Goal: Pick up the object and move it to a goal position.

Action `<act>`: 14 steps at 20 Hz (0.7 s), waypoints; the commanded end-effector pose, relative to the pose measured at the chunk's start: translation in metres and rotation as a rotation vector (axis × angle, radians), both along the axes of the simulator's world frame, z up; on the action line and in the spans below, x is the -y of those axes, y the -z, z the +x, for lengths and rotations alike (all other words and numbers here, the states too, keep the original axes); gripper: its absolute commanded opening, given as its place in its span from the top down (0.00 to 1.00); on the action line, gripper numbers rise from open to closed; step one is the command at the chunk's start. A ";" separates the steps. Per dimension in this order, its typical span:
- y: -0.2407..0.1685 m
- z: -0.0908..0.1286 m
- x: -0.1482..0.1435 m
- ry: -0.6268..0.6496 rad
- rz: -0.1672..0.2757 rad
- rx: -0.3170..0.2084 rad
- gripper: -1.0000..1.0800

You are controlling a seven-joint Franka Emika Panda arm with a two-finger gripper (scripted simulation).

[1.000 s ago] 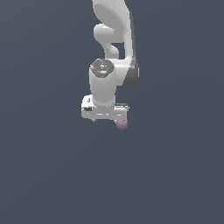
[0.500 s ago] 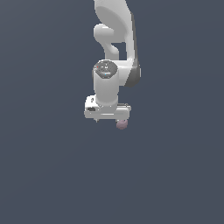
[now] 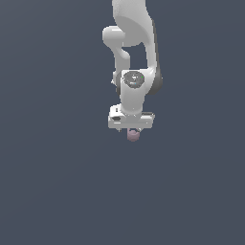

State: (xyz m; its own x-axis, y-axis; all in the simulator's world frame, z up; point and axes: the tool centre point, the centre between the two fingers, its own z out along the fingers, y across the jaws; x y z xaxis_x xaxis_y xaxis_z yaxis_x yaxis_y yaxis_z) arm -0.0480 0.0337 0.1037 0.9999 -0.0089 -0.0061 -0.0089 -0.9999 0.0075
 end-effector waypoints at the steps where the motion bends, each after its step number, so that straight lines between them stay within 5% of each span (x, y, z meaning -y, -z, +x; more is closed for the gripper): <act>1: 0.007 -0.009 -0.012 -0.004 0.004 0.003 0.04; 14: 0.022 -0.018 -0.024 -0.009 0.007 0.005 0.04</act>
